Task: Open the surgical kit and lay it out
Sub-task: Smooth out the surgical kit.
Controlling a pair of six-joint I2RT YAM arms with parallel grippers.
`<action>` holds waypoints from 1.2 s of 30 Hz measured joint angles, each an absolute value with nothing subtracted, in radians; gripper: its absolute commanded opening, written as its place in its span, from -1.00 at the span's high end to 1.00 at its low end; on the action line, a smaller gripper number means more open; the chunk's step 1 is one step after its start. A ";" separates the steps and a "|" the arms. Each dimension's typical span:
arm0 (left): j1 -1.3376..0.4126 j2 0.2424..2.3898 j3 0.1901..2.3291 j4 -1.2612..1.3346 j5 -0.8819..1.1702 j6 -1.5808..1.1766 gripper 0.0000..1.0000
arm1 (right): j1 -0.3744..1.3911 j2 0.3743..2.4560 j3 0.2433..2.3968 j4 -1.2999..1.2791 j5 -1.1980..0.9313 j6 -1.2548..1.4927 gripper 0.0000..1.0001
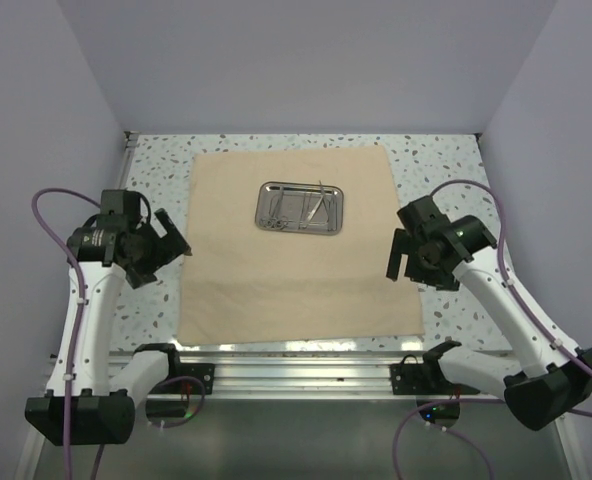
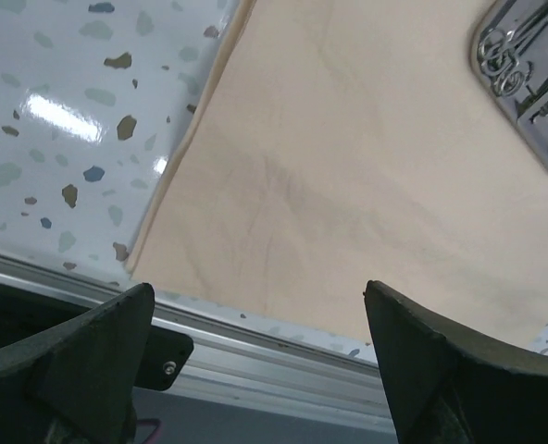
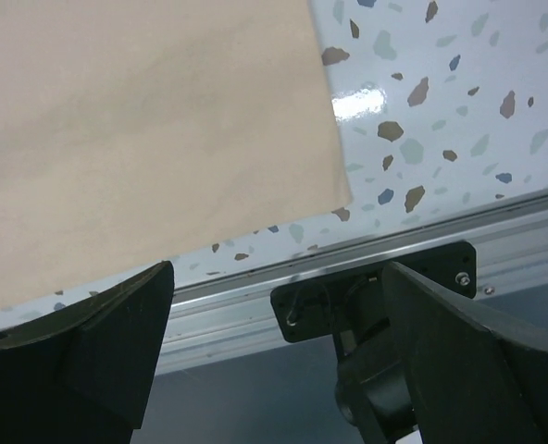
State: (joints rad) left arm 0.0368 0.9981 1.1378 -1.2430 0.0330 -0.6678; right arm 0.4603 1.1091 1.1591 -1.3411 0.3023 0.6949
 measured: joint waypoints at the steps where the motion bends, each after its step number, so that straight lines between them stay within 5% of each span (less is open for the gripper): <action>1: 0.037 1.016 1.159 -1.235 0.032 -0.665 -0.98 | 0.457 1.122 1.177 -1.339 0.301 0.691 -0.97; 14: 0.037 1.537 1.216 -0.835 -0.021 -0.601 -0.89 | 0.163 1.623 1.289 -0.974 0.109 0.596 -0.96; 29: 0.037 2.052 1.489 -0.554 -0.082 -0.533 -0.33 | 0.038 2.192 1.791 -0.832 0.116 0.529 -0.85; 32: 0.037 2.099 1.539 -0.531 -0.085 -0.529 0.01 | 0.030 2.278 1.872 -0.826 0.121 0.519 -0.54; 35: 0.037 2.127 1.569 -0.515 -0.088 -0.527 0.64 | 0.031 2.315 1.927 -0.846 0.132 0.508 -0.16; 36: 0.038 2.133 1.576 -0.512 -0.086 -0.525 0.99 | 0.030 2.320 1.934 -0.852 0.137 0.506 0.02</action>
State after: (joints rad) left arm 0.0383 2.1330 1.5757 -0.5121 -0.0864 -0.5255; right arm 0.0303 2.3203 1.9339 -0.8524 0.1368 0.5056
